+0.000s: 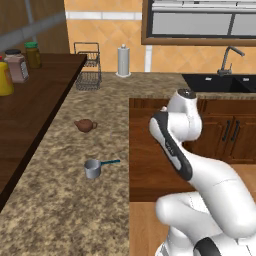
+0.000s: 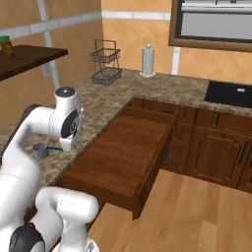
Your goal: Pick the measuring cup from the drawer and place it on the counter.
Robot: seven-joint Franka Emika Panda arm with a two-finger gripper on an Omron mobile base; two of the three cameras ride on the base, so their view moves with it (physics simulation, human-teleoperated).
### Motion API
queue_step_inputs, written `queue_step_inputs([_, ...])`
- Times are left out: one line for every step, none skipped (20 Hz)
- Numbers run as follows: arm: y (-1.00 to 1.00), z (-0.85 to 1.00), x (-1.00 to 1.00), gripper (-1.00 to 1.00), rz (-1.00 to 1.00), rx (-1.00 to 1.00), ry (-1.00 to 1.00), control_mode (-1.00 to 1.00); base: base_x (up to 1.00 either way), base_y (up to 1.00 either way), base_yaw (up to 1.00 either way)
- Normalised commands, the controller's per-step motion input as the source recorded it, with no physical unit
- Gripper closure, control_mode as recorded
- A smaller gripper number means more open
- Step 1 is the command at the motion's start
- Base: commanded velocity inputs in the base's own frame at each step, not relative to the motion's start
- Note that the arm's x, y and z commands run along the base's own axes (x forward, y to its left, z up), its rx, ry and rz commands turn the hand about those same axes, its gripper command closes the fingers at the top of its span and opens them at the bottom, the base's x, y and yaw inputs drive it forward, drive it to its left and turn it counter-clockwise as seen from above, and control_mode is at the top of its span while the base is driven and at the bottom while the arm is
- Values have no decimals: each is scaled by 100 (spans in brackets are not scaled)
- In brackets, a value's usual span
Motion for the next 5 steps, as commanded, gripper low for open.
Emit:
queue_step_inputs([-100,69,0,-100,0,14,-3,-100,0,0,0])
queue_step_inputs([-100,65,0,-100,0,16,-2,-100,0,0,0])
queue_step_inputs([-100,58,0,-100,0,16,-3,-100,0,0,0])
queue_step_inputs([-97,36,0,-100,0,16,-7,-100,0,0,0])
queue_step_inputs([-95,34,0,-100,0,17,-3,-100,0,0,0])
